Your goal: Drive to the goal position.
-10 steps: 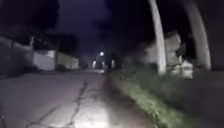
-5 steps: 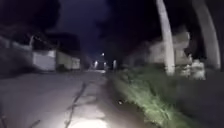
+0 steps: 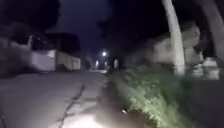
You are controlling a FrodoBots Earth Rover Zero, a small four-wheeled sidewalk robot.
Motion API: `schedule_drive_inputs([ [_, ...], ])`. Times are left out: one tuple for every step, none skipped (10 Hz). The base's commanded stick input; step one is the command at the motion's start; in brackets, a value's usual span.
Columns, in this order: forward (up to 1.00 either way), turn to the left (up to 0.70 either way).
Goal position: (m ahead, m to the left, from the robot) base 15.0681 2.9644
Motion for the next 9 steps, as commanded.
schedule_drive_inputs([
  [0.67,0.00],
  [0.67,0.00],
  [0.67,0.00],
  [0.67,0.00],
  [0.67,0.00],
  [0.67,0.22],
  [0.67,0.30],
  [0.67,0.32],
  [0.67,0.21],
])
